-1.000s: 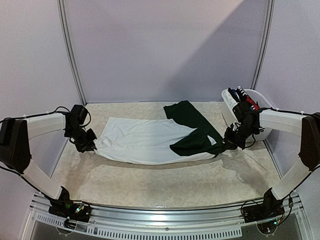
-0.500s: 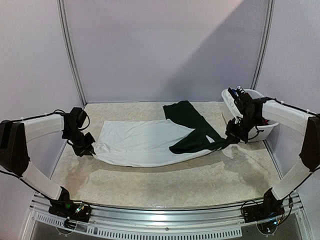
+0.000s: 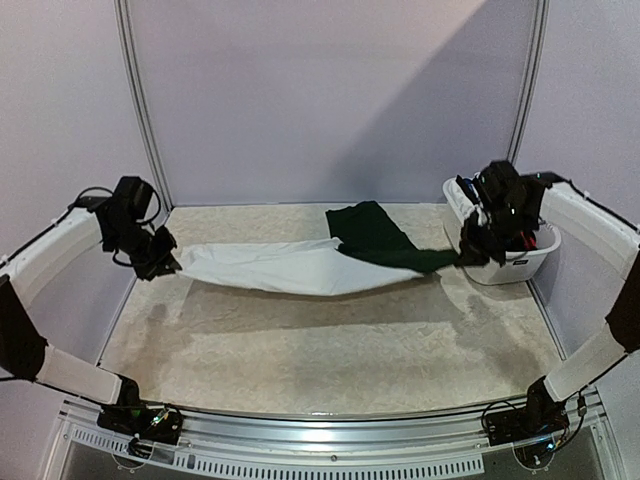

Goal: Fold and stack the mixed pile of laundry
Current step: Adjust the 1/3-folded T-shirt at the center of the board.

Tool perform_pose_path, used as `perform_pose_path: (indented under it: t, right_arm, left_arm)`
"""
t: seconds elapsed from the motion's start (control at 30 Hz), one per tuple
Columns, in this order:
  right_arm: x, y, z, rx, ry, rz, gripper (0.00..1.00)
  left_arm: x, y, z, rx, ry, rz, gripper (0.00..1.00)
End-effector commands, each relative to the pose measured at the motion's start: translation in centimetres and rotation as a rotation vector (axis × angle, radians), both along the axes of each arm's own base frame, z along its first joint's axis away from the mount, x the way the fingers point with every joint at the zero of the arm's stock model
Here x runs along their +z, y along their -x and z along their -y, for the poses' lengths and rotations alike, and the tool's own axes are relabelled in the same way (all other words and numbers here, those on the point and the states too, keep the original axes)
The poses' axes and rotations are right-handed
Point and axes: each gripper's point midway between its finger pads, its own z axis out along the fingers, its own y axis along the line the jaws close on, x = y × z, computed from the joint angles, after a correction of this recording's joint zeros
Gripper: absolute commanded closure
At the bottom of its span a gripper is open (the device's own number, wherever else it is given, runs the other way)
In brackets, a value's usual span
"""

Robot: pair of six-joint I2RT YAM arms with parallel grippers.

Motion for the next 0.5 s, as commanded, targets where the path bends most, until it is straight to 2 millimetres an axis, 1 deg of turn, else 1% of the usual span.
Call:
perform_pose_path:
  t: [0.0,0.03,0.07,0.1,0.2,0.27,0.47]
  right_arm:
    - [-7.7,8.7,2.4,-0.038,0.034,-0.212,1.00]
    - [-9.0,10.2,2.6,-0.053,0.017,-0.228,1.00]
    - [-10.2,11.2,2.6,-0.061,0.001,-0.244,1.00]
    - [-11.1,11.8,2.5,-0.073,-0.025,-0.241,1.00]
    - [-13.3,13.3,2.5,-0.089,-0.044,-0.274,1.00]
    - [-14.8,14.4,2.8,-0.081,-0.022,-0.321,1.00]
    - [-16.9,16.9,3.7,-0.073,0.034,-0.407,1.00]
  left_arm:
    - [-7.2,8.6,-1.7,0.026,-0.050,-0.228,1.00]
    - [-8.5,9.9,-1.7,0.033,-0.041,-0.246,1.00]
    - [-10.1,11.1,-1.7,0.034,-0.032,-0.268,1.00]
    - [-12.0,12.7,-1.6,0.037,-0.021,-0.305,1.00]
    - [-14.6,14.7,-1.8,0.040,-0.024,-0.360,1.00]
    - [-15.4,15.4,-1.9,0.040,-0.027,-0.389,1.00]
    - [-15.5,16.1,-2.4,0.065,-0.055,-0.425,1.00]
